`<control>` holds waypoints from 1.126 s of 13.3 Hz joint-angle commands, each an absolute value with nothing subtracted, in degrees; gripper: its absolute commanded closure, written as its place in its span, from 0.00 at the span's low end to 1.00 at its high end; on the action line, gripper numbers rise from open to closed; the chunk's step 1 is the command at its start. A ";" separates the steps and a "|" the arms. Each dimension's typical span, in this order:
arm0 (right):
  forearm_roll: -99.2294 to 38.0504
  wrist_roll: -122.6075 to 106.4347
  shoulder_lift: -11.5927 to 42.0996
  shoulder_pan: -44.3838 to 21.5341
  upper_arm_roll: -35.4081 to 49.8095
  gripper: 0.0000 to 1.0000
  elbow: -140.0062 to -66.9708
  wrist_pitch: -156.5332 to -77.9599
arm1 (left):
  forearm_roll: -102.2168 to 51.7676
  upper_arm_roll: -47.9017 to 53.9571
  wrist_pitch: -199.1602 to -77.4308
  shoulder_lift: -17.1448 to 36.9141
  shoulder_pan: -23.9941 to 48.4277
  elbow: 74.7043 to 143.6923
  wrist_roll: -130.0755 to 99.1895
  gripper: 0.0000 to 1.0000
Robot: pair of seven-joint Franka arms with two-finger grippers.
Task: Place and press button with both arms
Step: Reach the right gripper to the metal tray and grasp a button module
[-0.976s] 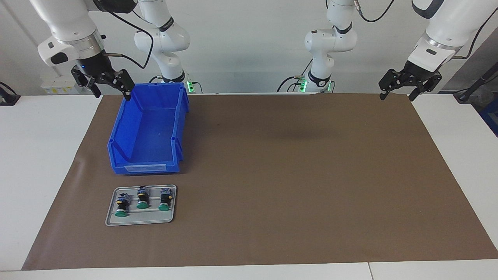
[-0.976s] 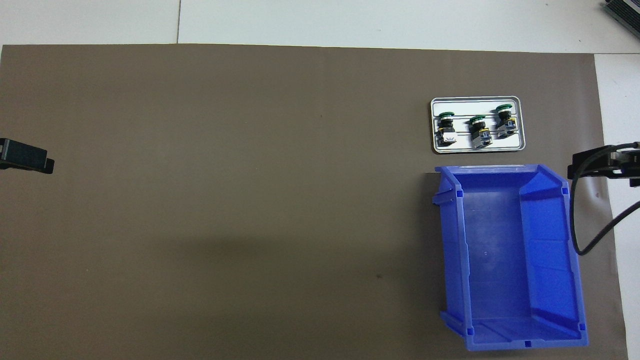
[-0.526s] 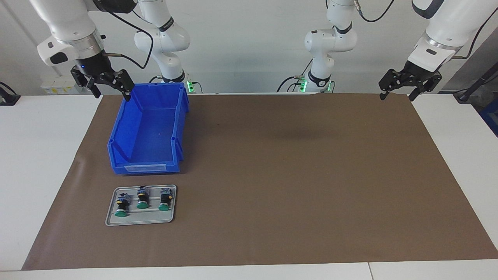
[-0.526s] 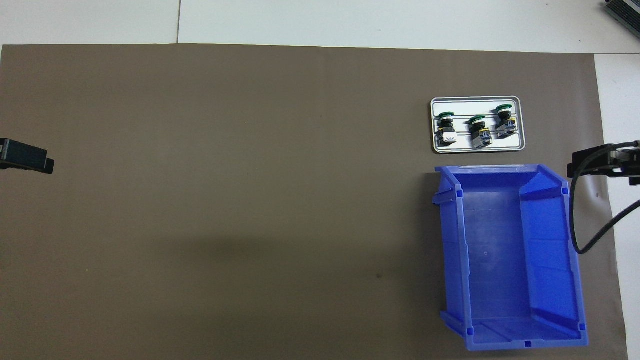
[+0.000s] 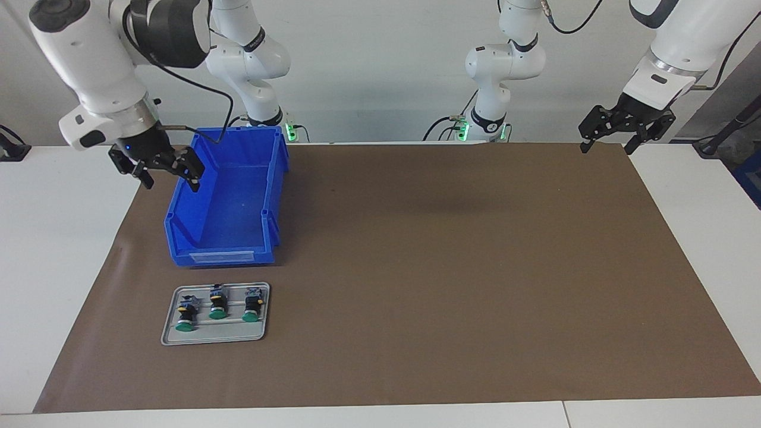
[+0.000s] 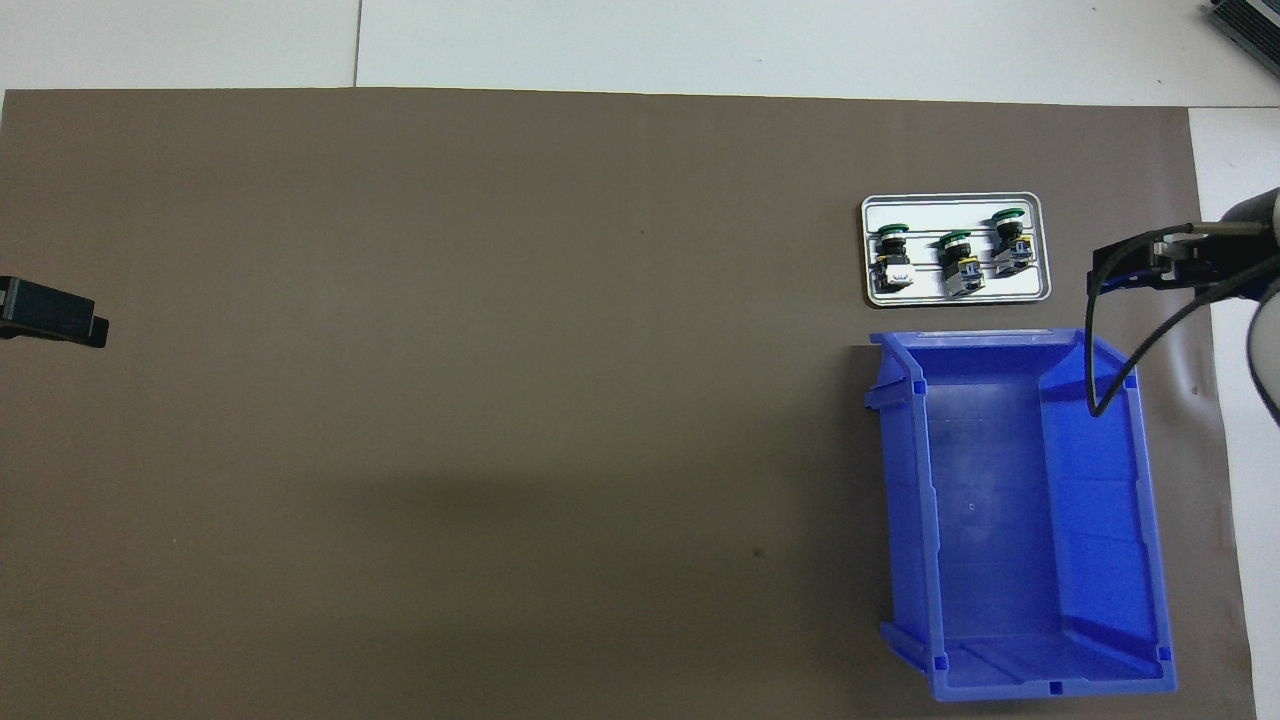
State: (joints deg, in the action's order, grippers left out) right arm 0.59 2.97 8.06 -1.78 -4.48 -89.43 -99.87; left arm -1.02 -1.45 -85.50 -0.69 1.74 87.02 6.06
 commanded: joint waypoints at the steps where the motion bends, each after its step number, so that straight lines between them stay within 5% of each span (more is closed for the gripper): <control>1: -1.05 -0.86 17.46 -0.97 -4.13 0.00 -84.81 -106.22 | 0.09 -0.97 -85.34 -2.11 1.14 88.59 5.89 0.00; 5: -1.23 -7.90 24.69 -1.40 -4.04 0.00 -86.04 -117.92 | 0.09 -0.97 -85.43 -2.11 1.14 88.59 5.89 0.00; 10: -1.23 -11.25 26.72 -1.93 -4.04 0.00 -95.68 -128.38 | 0.09 -0.97 -85.43 -2.11 1.14 88.59 5.89 0.00; 15: -1.32 -12.22 28.30 -2.02 -3.87 0.01 -97.82 -131.04 | 0.09 -0.97 -85.43 -2.11 1.14 88.59 5.89 0.00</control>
State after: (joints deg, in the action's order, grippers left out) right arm 0.17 -9.98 28.56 -2.42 -4.24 -96.39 -129.54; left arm -1.02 -1.45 -85.50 -0.69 1.74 87.02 6.06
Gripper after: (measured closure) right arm 0.004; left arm 0.000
